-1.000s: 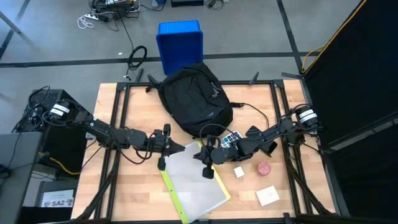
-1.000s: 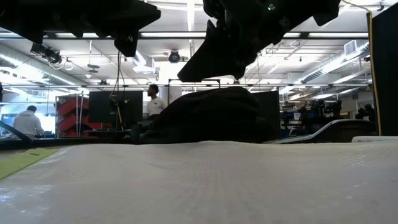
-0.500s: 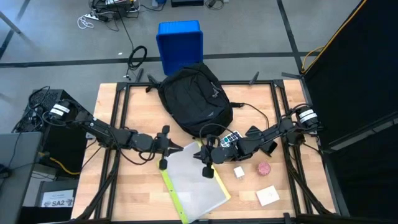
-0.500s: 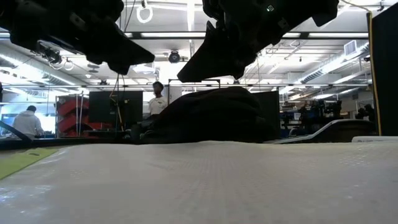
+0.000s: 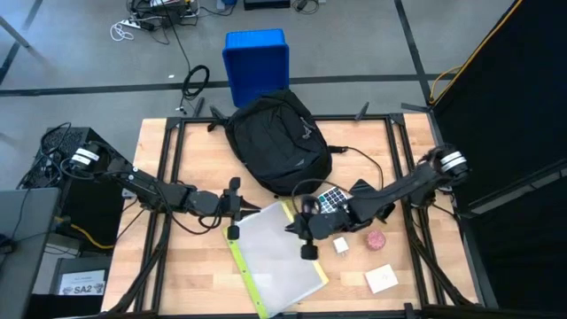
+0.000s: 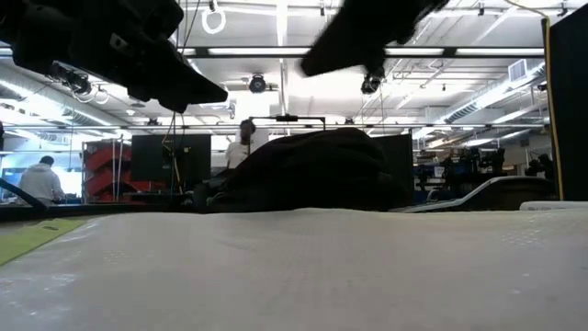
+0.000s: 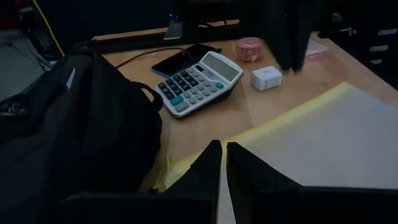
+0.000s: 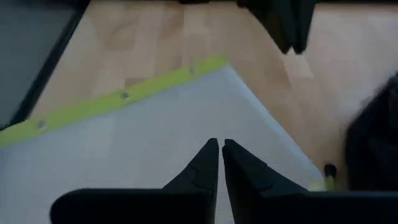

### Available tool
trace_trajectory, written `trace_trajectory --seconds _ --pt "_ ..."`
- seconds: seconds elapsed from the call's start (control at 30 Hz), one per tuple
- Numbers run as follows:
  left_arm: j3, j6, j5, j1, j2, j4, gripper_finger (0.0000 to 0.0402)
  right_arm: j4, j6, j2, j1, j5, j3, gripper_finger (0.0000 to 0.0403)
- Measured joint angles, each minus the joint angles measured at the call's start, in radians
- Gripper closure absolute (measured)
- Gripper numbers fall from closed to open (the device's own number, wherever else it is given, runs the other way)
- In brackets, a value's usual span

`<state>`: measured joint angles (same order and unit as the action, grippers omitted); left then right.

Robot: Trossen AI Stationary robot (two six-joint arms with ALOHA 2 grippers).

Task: Unpack backpack
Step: Put the charger adapter into the yellow zip bag

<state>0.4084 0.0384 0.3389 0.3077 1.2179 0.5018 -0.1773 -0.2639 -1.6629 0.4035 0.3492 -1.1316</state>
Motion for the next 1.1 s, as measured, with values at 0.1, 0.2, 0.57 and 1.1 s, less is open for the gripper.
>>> trace_trajectory --seconds 0.1,0.2,0.57,1.1 --pt "0.0 0.035 0.0 0.0 0.0 0.002 0.0401 -0.236 -0.125 0.055 0.036 -0.021 -0.033 0.0398" --pt "0.0 0.053 0.0 0.0 0.0 0.0 0.0401 -0.338 -0.237 0.094 0.073 -0.103 -0.021 0.0392" --pt "0.0 0.151 -0.002 0.002 0.0 0.009 0.0402 -0.074 -0.416 0.095 0.193 -0.135 0.229 0.0365" --pt "0.0 0.133 0.005 0.002 0.114 0.085 0.0402 0.293 -0.378 0.095 0.068 -0.132 0.45 0.0361"
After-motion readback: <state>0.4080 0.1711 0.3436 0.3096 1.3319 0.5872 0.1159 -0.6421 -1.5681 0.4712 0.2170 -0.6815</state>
